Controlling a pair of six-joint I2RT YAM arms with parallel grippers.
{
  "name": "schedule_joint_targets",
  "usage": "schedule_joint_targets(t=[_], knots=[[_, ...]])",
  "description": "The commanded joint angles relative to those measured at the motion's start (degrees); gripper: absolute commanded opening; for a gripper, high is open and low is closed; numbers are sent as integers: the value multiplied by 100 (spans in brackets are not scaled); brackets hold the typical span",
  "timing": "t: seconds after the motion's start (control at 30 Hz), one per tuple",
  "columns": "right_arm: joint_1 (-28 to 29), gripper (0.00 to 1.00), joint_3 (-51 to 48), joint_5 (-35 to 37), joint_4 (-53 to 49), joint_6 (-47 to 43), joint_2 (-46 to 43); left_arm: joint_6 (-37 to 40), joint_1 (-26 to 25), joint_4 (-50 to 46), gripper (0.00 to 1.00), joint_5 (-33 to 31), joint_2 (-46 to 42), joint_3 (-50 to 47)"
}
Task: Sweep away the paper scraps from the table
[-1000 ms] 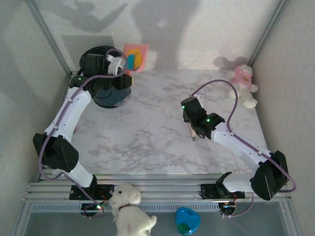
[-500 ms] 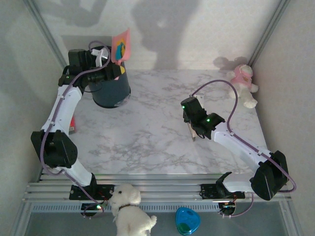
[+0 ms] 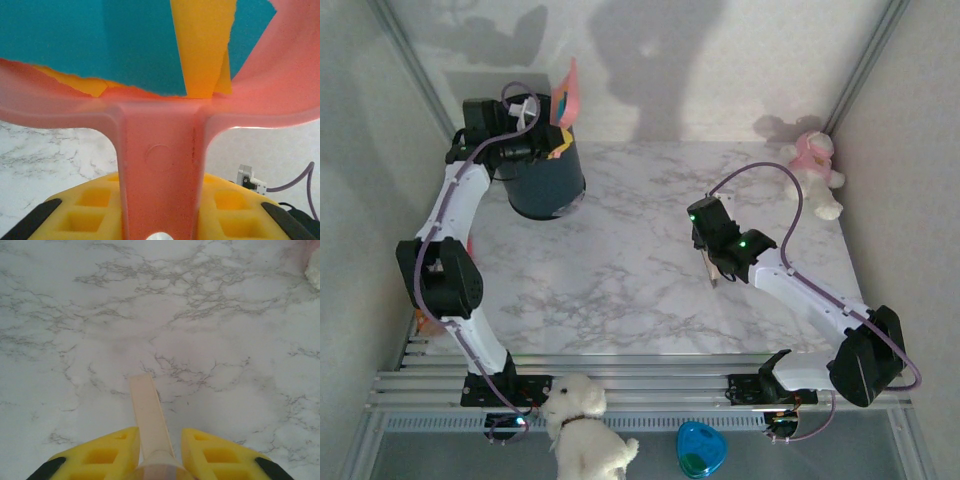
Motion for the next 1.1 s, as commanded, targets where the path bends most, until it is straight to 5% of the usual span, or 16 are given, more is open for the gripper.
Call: schedule_joint_targets(t=[0.0, 0.7, 1.07], knots=[[-37, 0, 50, -7, -45, 110, 46, -286, 66, 241, 0, 329, 126, 291], [-45, 0, 70, 1, -42, 117, 163, -2715, 214, 1728, 0, -31, 294, 245], [-43, 0, 79, -15, -52, 128, 197, -5047, 181, 4595, 0, -410, -160, -1155]])
